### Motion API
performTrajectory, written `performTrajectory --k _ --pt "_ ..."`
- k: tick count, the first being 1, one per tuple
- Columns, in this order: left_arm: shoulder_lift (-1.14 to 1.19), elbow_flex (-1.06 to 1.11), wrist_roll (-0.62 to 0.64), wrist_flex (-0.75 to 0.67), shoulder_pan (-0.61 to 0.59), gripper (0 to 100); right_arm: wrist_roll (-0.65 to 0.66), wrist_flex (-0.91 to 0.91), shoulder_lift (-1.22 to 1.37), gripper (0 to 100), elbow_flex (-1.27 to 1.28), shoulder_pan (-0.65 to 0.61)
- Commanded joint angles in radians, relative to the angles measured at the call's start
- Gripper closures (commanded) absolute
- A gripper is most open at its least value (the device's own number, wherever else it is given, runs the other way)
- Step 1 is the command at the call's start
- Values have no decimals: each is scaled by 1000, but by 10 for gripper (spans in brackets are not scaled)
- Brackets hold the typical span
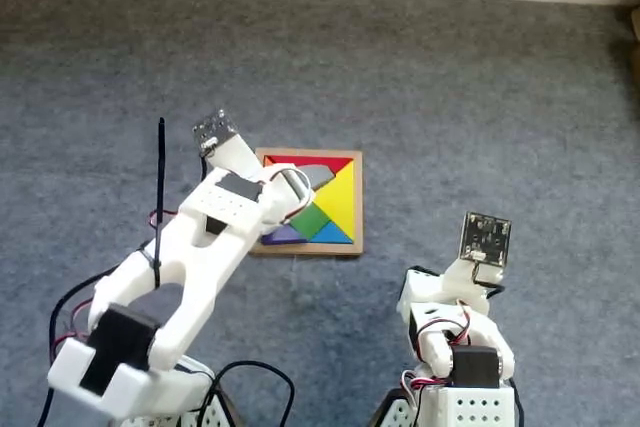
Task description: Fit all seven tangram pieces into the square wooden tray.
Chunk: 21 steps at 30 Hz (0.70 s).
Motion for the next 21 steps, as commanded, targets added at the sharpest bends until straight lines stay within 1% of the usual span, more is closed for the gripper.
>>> performTrajectory --k 1,4,6,12,16,19,21 --pt "-165 12 -5 32 99 583 8 -21 1 990 99 10" --pt "-248 59 -5 34 125 585 8 -21 1 990 99 10" --pt "-254 94 -5 34 124 585 8 -21 1 990 99 10" --pt "-147 130 -6 34 119 585 8 -21 1 990 99 10" --pt "-41 93 -8 12 58 585 8 -21 1 990 99 10" --pt "-1 56 -11 9 -1 585 8 -21 1 990 99 10" --pt "1 42 -31 11 -12 585 8 -21 1 990 99 10"
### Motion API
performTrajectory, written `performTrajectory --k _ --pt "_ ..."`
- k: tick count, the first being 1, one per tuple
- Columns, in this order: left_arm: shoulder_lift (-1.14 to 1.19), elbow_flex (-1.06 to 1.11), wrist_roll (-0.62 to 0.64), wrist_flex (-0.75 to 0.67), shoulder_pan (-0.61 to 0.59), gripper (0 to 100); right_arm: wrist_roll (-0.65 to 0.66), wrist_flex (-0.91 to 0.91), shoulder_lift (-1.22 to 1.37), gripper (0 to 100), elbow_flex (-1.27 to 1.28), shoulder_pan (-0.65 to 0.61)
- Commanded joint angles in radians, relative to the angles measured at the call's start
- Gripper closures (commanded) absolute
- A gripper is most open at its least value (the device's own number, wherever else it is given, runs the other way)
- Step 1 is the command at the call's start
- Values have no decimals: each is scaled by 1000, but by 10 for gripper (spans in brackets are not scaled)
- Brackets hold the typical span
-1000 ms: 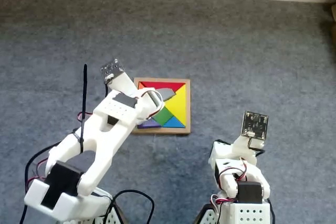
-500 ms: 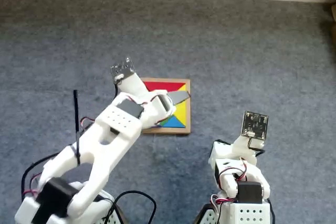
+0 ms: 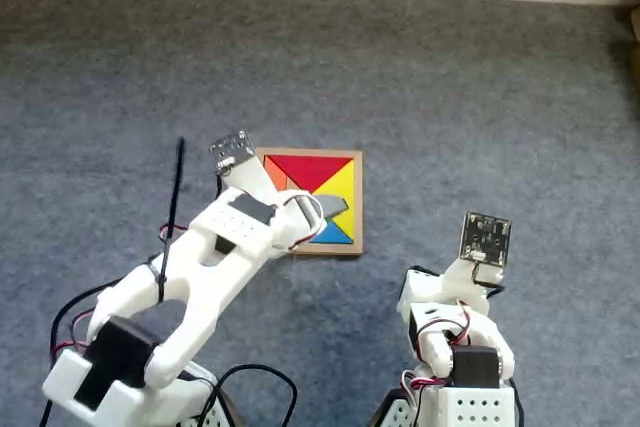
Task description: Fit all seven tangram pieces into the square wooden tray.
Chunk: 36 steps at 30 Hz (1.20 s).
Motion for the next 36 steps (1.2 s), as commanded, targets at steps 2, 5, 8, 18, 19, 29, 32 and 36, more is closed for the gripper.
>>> performTrajectory --k 2,5,8,18,19,29,32,36 --pt "24 -53 -40 -11 -48 585 8 -21 1 990 99 10" --pt "22 -54 -40 -11 -35 585 8 -21 1 990 99 10" --pt "-22 -47 -40 -11 -33 585 8 -21 1 990 99 10" --pt "-381 51 -95 138 -42 586 8 -21 1 990 99 10" --pt "-412 74 -115 138 -42 587 8 -21 1 990 99 10" --pt "-711 216 -176 138 -44 906 8 -21 1 990 99 10" --pt "-783 257 -252 138 -44 992 8 -21 1 990 99 10" --pt "-921 335 -307 140 -71 995 8 -21 1 990 99 10"
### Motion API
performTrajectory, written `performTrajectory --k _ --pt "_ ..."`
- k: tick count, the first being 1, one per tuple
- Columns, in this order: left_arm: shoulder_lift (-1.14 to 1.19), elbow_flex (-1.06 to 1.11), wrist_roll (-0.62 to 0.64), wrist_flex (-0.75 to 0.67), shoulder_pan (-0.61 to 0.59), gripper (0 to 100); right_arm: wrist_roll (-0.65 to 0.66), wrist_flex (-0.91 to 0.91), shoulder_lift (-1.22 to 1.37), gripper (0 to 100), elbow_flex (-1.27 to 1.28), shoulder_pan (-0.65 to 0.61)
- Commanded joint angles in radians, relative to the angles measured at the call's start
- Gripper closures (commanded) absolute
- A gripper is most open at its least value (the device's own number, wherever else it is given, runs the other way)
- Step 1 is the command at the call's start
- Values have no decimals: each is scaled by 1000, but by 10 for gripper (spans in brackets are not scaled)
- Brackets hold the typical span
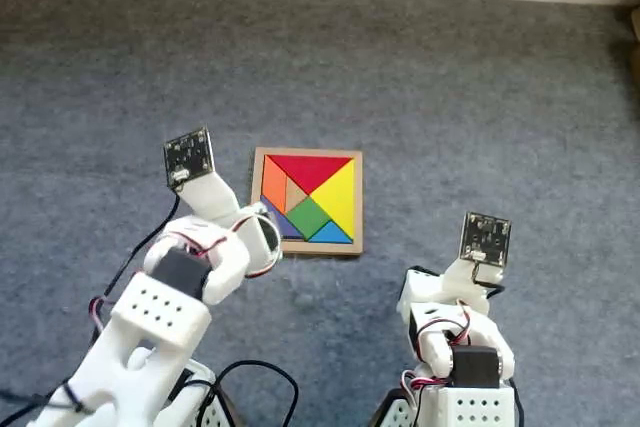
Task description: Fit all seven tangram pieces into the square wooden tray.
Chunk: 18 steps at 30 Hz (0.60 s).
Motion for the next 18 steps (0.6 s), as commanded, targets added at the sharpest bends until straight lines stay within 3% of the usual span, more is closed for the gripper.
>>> performTrajectory --k 1,18 --pt "-179 70 -75 2 -58 993 8 -21 1 990 99 10" --pt "-949 591 -307 8 -371 994 8 -19 1 990 99 7"
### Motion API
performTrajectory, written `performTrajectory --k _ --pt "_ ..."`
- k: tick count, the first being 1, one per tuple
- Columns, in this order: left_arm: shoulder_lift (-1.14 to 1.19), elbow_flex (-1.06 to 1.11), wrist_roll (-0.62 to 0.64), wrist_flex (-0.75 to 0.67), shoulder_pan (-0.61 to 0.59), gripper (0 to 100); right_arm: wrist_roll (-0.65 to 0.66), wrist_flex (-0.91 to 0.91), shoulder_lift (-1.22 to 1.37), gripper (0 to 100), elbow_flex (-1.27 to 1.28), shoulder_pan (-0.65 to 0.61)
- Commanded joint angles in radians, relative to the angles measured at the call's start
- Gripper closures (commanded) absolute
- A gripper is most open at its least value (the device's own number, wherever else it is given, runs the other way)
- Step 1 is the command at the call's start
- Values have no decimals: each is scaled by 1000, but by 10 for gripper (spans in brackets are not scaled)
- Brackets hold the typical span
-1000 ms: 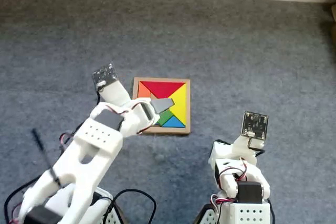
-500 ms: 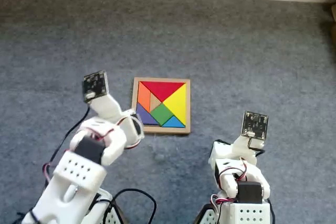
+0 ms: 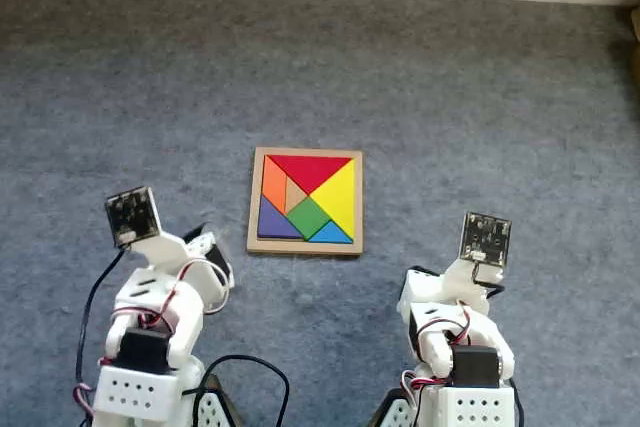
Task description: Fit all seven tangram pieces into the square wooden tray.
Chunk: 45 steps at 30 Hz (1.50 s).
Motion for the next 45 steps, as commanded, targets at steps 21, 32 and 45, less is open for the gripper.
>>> performTrajectory --k 21,32,45 --pt "-84 42 -545 328 -136 994 5 82 1 990 99 -41" --pt "-84 42 -546 462 -139 990 6 90 1 990 99 -41" --pt "-84 42 -546 462 -139 991 6 90 1 990 99 -41"
